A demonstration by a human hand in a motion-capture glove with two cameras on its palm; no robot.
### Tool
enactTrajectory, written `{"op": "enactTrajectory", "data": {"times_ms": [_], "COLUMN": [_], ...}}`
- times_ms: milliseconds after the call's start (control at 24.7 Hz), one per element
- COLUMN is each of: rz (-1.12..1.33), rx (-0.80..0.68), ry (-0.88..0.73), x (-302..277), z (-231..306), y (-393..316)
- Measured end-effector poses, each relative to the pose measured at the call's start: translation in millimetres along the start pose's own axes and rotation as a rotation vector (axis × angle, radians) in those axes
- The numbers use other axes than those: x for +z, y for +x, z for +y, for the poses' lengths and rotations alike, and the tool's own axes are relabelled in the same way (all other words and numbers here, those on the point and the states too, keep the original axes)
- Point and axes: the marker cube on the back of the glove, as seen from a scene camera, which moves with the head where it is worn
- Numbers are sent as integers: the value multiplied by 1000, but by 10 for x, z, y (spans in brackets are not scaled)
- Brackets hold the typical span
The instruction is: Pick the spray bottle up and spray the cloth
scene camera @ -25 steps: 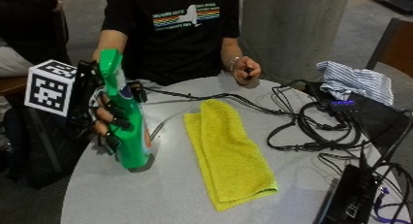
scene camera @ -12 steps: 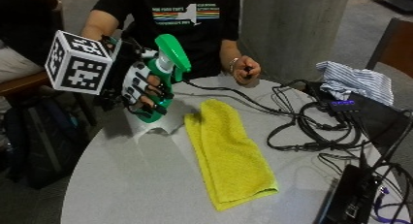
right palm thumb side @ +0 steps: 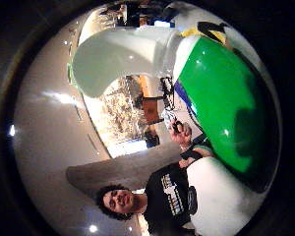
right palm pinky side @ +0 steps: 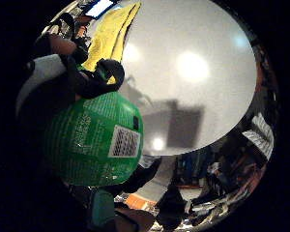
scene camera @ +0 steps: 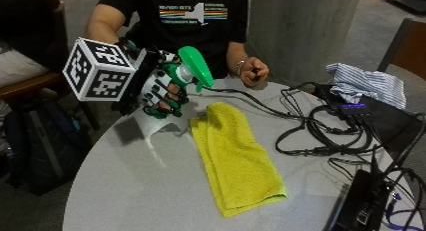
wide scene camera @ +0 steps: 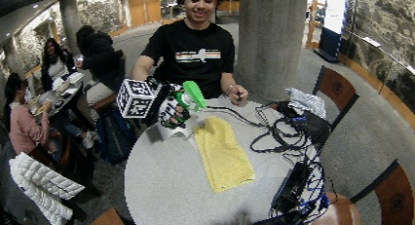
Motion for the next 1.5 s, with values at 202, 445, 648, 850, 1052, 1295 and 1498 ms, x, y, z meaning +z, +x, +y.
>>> {"op": "enactTrajectory", "data": {"times_ms": [202, 445, 648, 850, 1052, 1295, 1498], "rz": [13, 20, 33, 40, 35, 23, -45], "rx": [52, 84, 103, 112, 120, 37, -174], "ry": [-30, -65, -71, -74, -77, -34, 105], "x": [51, 134, 166, 181, 198, 220, 348], "z": [0, -10, -11, 3, -3, 15, 107], "y": [10, 30, 39, 34, 32, -14, -200]}}
